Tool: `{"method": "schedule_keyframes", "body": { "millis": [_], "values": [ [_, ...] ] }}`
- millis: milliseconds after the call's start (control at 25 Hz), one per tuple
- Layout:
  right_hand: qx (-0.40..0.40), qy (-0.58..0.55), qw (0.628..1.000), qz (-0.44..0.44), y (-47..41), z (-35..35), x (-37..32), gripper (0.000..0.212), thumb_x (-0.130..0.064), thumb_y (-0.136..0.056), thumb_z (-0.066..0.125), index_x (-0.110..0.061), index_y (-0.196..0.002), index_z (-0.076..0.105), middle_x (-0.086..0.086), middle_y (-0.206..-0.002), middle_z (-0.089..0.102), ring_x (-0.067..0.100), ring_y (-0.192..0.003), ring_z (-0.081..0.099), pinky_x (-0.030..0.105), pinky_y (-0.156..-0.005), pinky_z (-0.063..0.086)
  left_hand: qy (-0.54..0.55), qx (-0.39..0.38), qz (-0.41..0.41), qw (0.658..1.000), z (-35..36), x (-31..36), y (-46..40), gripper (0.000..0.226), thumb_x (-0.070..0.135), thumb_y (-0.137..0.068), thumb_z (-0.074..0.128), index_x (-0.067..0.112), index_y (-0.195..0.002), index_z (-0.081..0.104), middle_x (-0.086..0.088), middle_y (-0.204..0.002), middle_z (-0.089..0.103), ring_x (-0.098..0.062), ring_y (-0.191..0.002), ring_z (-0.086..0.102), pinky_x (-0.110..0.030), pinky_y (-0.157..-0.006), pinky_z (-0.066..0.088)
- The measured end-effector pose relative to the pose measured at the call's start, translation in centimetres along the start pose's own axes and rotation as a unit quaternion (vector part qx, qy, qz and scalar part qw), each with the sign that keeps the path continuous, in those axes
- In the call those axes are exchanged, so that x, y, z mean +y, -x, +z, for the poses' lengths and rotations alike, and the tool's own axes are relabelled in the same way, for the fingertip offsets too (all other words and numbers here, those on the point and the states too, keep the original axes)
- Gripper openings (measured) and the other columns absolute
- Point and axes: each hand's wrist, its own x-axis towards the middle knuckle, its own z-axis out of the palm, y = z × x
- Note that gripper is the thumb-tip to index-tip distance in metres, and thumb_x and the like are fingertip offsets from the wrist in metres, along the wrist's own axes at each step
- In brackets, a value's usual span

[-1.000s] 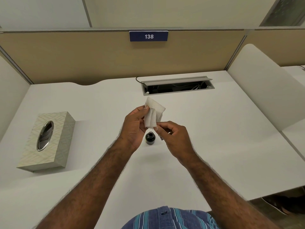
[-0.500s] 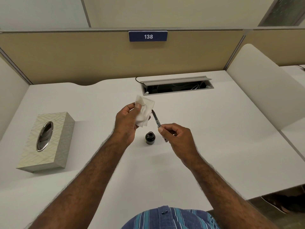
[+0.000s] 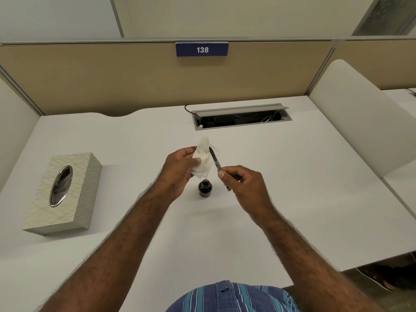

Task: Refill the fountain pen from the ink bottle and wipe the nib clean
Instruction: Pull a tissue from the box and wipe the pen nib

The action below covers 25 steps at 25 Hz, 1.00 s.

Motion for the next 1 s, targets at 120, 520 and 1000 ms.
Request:
{"method": "schedule_keyframes", "body": {
  "millis": [120,520,1000],
  "values": [
    [0.001,0.007,1.0,-0.003,-0.3,-0.1,0.1,0.006,-0.036,-0.091,0.081,-0.031,-0.092,0.084,-0.015,-0.087,0.08,0.008,-0.073,0.068,0.028,-0.076,0.053,-0.021,-0.007,0.004,1.0,0.2,0.2,0.1,0.047,-0.011,-0.09,0.06,0.009,-0.133,0.063,-0.012,-0.12,0.079,-0.027,-0.103,0.074,-0.034,-0.083,0.06],
    [0.022,0.032,0.999,-0.006,-0.7,-0.3,0.6,0.004,-0.03,-0.093,0.082,-0.027,-0.092,0.084,-0.019,-0.084,0.078,0.004,-0.072,0.068,0.016,-0.07,0.051,0.092,-0.196,-0.013,0.976,-1.1,1.5,1.2,0.04,0.004,-0.102,0.043,0.006,-0.122,0.077,-0.018,-0.132,0.073,-0.029,-0.121,0.071,-0.041,-0.1,0.059],
    [0.013,0.017,1.0,-0.01,-0.3,0.1,0.2,0.007,-0.036,-0.092,0.08,-0.03,-0.094,0.084,-0.013,-0.084,0.079,0.01,-0.071,0.068,0.029,-0.074,0.054,0.206,-0.24,-0.006,0.949,-1.2,-0.7,1.7,0.041,0.001,-0.101,0.049,0.007,-0.136,0.068,-0.014,-0.146,0.065,-0.027,-0.133,0.064,-0.04,-0.114,0.049]
  ]
}}
